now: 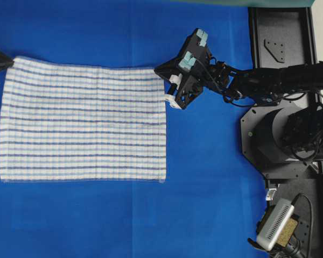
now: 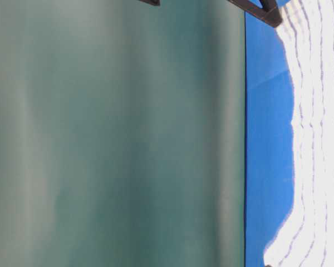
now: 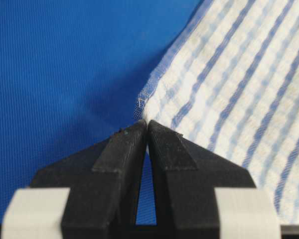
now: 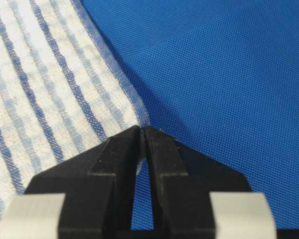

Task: Fold the blue towel.

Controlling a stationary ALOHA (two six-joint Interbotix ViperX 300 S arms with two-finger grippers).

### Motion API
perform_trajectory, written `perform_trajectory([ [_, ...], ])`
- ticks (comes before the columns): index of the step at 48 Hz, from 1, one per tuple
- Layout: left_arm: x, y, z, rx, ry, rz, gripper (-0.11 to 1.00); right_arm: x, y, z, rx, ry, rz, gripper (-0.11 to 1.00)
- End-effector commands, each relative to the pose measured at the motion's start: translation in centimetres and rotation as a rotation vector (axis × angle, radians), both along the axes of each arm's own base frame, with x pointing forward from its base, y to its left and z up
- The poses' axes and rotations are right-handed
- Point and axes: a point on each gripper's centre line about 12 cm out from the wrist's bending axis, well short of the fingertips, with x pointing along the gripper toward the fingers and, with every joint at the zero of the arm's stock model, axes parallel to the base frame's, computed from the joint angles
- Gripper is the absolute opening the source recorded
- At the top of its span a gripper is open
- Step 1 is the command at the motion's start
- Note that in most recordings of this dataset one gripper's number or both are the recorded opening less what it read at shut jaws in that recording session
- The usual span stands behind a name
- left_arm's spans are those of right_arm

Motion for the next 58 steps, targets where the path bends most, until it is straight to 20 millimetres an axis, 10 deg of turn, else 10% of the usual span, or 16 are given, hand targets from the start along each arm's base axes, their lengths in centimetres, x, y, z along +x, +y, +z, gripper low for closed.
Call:
perform_trajectory([
  [1,0.4,-0.4,0.8,0.01,-0.031,-0.017,0.02,0.3,0.2,0.7,-0.008,-0.025,0.007,0.19],
  [42,-0.4,-14.7,4.8,-0.166,-0.212,-0.47,0.02,-1.0,13.7,4.5,0.231,-0.11,0.327,0.19],
  [58,-0.6,-16.2,4.6,-0.19,-0.194,-0.52,0.02,-0.6,16.4,4.2,0.295,-0.086,0.373,0.19],
])
